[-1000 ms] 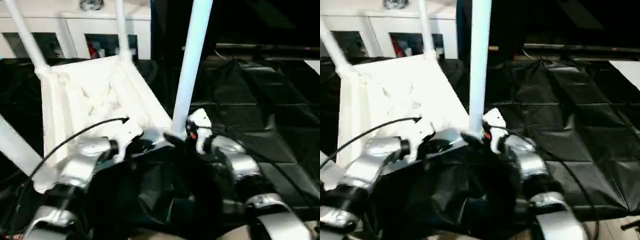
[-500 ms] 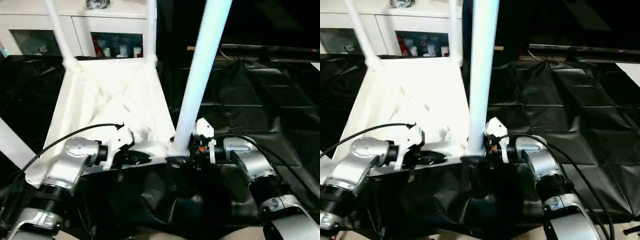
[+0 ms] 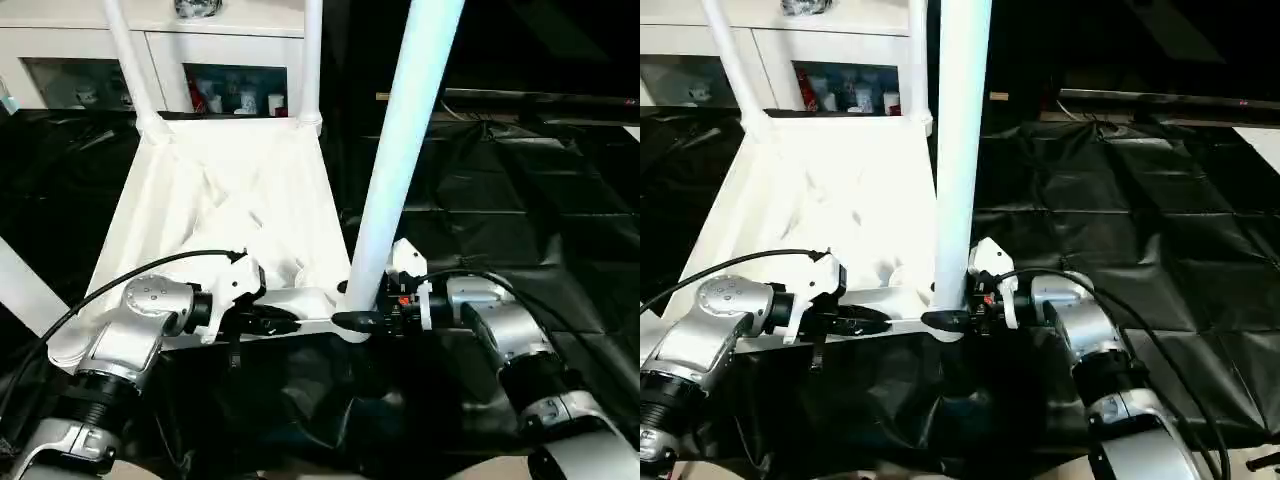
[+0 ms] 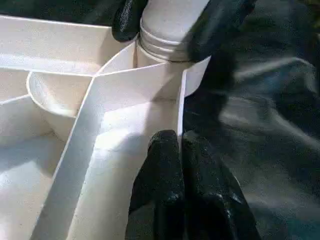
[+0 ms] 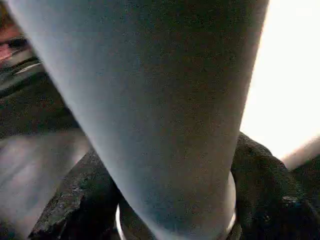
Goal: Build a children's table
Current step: Rotate leg to tighten
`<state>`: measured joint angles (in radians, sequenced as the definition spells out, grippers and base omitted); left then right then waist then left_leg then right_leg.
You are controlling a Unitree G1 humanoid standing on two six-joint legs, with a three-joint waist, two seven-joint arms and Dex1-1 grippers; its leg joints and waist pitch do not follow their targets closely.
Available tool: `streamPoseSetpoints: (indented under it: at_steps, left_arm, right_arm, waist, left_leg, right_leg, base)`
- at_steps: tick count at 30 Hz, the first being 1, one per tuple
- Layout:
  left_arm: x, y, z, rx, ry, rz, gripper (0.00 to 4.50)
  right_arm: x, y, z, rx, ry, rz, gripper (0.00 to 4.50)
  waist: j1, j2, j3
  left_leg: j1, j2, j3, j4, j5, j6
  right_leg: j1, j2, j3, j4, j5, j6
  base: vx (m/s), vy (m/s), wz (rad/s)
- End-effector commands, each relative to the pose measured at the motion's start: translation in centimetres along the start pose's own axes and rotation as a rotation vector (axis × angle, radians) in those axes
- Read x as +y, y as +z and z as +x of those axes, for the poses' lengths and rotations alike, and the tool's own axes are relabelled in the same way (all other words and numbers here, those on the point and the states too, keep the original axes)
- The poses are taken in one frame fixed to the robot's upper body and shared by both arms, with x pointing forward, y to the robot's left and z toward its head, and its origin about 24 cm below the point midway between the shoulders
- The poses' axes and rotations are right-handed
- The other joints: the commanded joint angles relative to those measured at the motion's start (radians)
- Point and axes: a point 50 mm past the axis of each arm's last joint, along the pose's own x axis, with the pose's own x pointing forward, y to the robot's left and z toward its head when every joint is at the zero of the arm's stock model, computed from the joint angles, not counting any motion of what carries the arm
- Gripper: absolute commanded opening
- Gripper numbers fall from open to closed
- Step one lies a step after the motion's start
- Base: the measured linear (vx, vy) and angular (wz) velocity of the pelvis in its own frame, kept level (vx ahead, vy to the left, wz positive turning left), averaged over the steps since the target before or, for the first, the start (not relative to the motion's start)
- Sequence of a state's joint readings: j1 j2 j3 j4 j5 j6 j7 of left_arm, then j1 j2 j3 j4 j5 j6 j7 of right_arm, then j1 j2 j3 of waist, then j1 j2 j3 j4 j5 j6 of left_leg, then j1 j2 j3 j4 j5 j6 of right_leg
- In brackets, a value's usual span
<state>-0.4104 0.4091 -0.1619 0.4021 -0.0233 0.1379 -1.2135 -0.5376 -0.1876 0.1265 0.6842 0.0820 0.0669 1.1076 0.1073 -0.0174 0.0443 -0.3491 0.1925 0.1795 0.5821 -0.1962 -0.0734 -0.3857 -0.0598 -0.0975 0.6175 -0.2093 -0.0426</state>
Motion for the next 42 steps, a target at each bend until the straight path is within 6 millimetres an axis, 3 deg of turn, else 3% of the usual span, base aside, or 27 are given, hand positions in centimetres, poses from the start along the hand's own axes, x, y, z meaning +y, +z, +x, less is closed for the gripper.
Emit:
streamPoseSetpoints:
  at_steps: [1,3,5,7,8,12,14,16,19,24,27,32,37,38,42]
  left_arm:
    - [0.8,2.5,2.3,-0.110,0.105,0.007,0.00]
    - [1.0,3.0,3.2,-0.120,0.146,0.008,0.00]
    - [1.0,3.0,3.2,-0.120,0.146,0.008,0.00]
    - [1.2,3.5,4.1,-0.127,0.188,0.003,0.00]
    - [1.3,3.9,4.7,-0.132,0.212,-0.001,0.00]
    - [0.9,5.2,6.4,-0.164,0.224,0.001,0.00]
    - [0.8,5.4,6.6,-0.169,0.221,0.010,0.00]
    - [0.7,5.5,6.6,-0.174,0.205,0.019,0.00]
    - [0.4,5.0,5.8,-0.178,0.151,0.038,0.00]
    - [0.2,4.4,4.7,-0.174,0.096,0.048,0.00]
    - [0.1,3.8,3.6,-0.152,0.050,0.061,0.00]
    - [0.1,2.8,1.8,-0.115,-0.016,0.057,0.00]
    - [-0.4,2.0,0.4,-0.090,-0.096,0.038,0.00]
    - [-0.4,2.0,0.2,-0.087,-0.105,0.037,0.00]
    - [-0.7,1.7,-0.2,-0.082,-0.128,0.035,0.00]
  right_arm:
    - [1.1,-1.0,3.2,0.035,-0.060,0.044,2.64]
    - [0.9,-1.3,4.1,0.044,-0.161,0.071,2.63]
    - [0.9,-1.3,4.1,0.044,-0.161,0.071,2.63]
    - [1.0,-1.2,5.1,0.017,-0.238,0.118,2.63]
    - [1.1,-0.9,5.7,-0.004,-0.275,0.142,2.63]
    - [2.0,0.4,7.5,-0.080,-0.269,0.119,2.63]
    - [2.2,0.8,7.7,-0.108,-0.237,0.122,3.19]
    - [2.2,1.0,7.5,-0.123,-0.213,0.122,3.39]
    - [2.1,1.0,6.3,-0.116,-0.127,0.072,3.71]
    - [1.7,0.9,4.7,-0.083,-0.045,0.026,4.21]
    - [1.6,0.7,3.0,-0.049,0.050,-0.011,4.21]
    - [1.5,0.5,0.7,-0.001,0.160,-0.039,4.21]
    - [1.2,0.5,-0.5,0.035,0.212,-0.046,4.21]
    - [1.2,0.5,-0.6,0.038,0.218,-0.046,3.97]
    - [1.5,0.4,-0.8,0.065,0.257,-0.041,3.73]
  waist:
    - [-0.008,-0.002,-0.046]
    - [-0.013,0.001,-0.048]
    - [-0.016,-0.001,-0.047]
    - [-0.017,0.001,-0.050]
    - [-0.017,0.008,-0.050]
    - [-0.015,0.005,-0.055]
    - [-0.012,0.010,-0.056]
    - [-0.013,0.009,-0.056]
    - [-0.010,0.013,-0.056]
    - [-0.007,0.010,-0.059]
    - [-0.005,0.009,-0.057]
    - [0.004,0.007,-0.058]
    - [0.006,0.007,-0.057]
    - [0.006,0.007,-0.057]
    - [0.006,0.003,-0.056]
  left_leg:
    - [0.006,0.051,-0.018,-0.070,-0.150,0.033]
    - [0.011,0.051,-0.020,-0.071,-0.177,0.016]
    - [0.009,0.049,-0.020,-0.070,-0.181,0.017]
    - [0.007,0.052,-0.020,-0.071,-0.160,0.027]
    - [0.008,0.052,-0.021,-0.071,-0.156,0.025]
    - [0.006,0.051,-0.018,-0.067,-0.141,0.025]
    - [0.003,0.050,-0.019,-0.067,-0.126,0.039]
    - [0.003,0.051,-0.019,-0.067,-0.122,0.046]
    - [0.002,0.051,-0.018,-0.066,-0.127,0.056]
    - [-0.001,0.052,-0.017,-0.062,-0.100,0.075]
    - [-0.005,0.052,-0.015,-0.061,-0.090,0.092]
    - [0.000,0.055,-0.014,-0.059,-0.093,0.100]
    - [0.000,0.058,-0.015,-0.061,-0.095,0.091]
    - [0.000,0.058,-0.015,-0.061,-0.098,0.089]
    - [0.001,0.057,-0.015,-0.061,-0.092,0.084]
  right_leg:
    - [0.044,-0.105,0.067,-0.089,-0.274,-0.160]
    - [0.043,-0.108,0.069,-0.097,-0.338,-0.143]
    - [0.043,-0.107,0.070,-0.099,-0.345,-0.135]
    - [0.042,-0.105,0.072,-0.093,-0.298,-0.139]
    - [0.041,-0.104,0.072,-0.092,-0.284,-0.143]
    - [0.045,-0.107,0.071,-0.086,-0.218,-0.158]
    - [0.047,-0.106,0.071,-0.082,-0.195,-0.161]
    - [0.047,-0.103,0.071,-0.080,-0.172,-0.165]
    - [0.050,-0.105,0.071,-0.081,-0.172,-0.168]
    - [0.054,-0.103,0.069,-0.074,-0.117,-0.183]
    - [0.052,-0.100,0.067,-0.072,-0.100,-0.186]
    - [0.049,-0.100,0.066,-0.071,-0.108,-0.188]
    - [0.048,-0.100,0.067,-0.068,-0.108,-0.199]
    - [0.048,-0.100,0.067,-0.068,-0.108,-0.200]
    - [0.048,-0.100,0.067,-0.068,-0.106,-0.200]
  base:
    - [0.000,0.000,0.00]
    - [0.000,0.000,0.00]
    - [0.000,0.000,0.00]
    - [0.000,0.000,0.00]
    - [0.000,0.000,0.00]
    - [0.000,0.000,0.00]
    - [0.000,0.000,0.00]
    - [0.000,0.000,0.00]
    - [0.000,0.000,0.00]
    - [0.000,0.000,0.00]
    - [0.000,0.000,0.00]
    - [0.000,0.000,0.00]
    - [0.000,0.000,0.00]
    - [0.000,0.000,0.00]
    - [0.000,0.000,0.00]
